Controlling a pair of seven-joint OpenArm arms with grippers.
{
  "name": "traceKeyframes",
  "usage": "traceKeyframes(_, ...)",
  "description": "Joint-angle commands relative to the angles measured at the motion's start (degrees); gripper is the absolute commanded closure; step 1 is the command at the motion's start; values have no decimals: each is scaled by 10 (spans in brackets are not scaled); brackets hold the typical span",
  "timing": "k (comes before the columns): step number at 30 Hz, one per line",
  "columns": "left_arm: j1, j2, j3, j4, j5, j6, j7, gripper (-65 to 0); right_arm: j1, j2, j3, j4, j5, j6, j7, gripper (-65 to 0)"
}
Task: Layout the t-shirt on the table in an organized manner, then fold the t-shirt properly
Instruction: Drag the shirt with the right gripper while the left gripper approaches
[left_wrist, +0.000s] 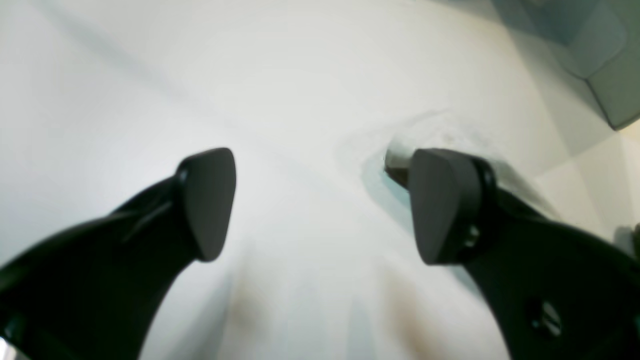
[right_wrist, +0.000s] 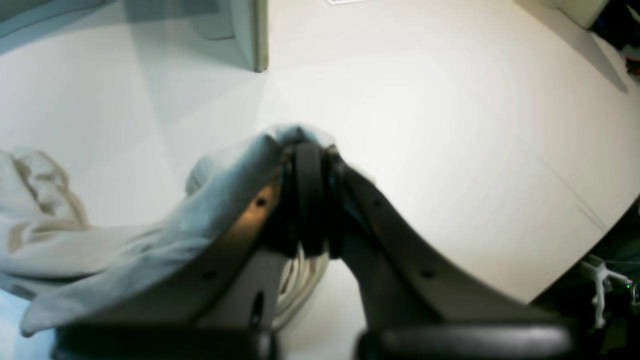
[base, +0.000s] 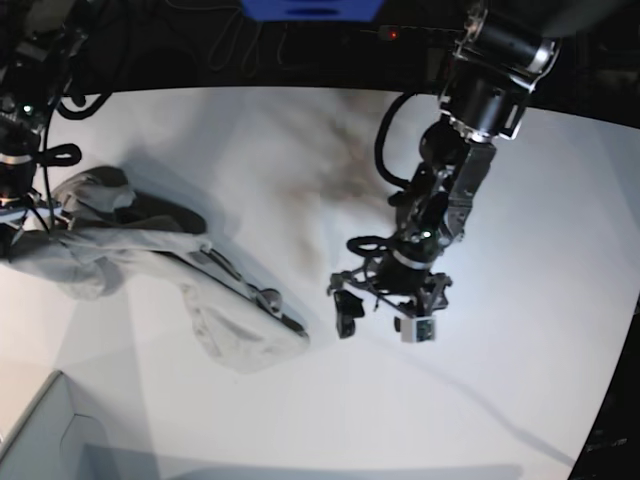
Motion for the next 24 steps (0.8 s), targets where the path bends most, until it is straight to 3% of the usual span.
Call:
traceKeyframes(1,-35,15,-1,-13,0,-3,-16,-524,-7,4,0,8,0,-2,17,0)
traceKeyframes(11,-172,115,-1,-246,0,-3,-17,-524,-42,-4,-27,11,0,-2,17,0)
traceKeyframes(18,-185,115,1,-292,0,-3,-16,-522,-70,-4,-55,11,0,-2,17,0)
traceKeyframes(22,-178,115,90,-294,-4,-3,-17,-521,-83,-5,-58,11,0,-2,17,0)
traceKeyframes(24,-174,115,140,-291,-5,-3,-17,-485,-84,-11,-60,11,0,-2,17,0)
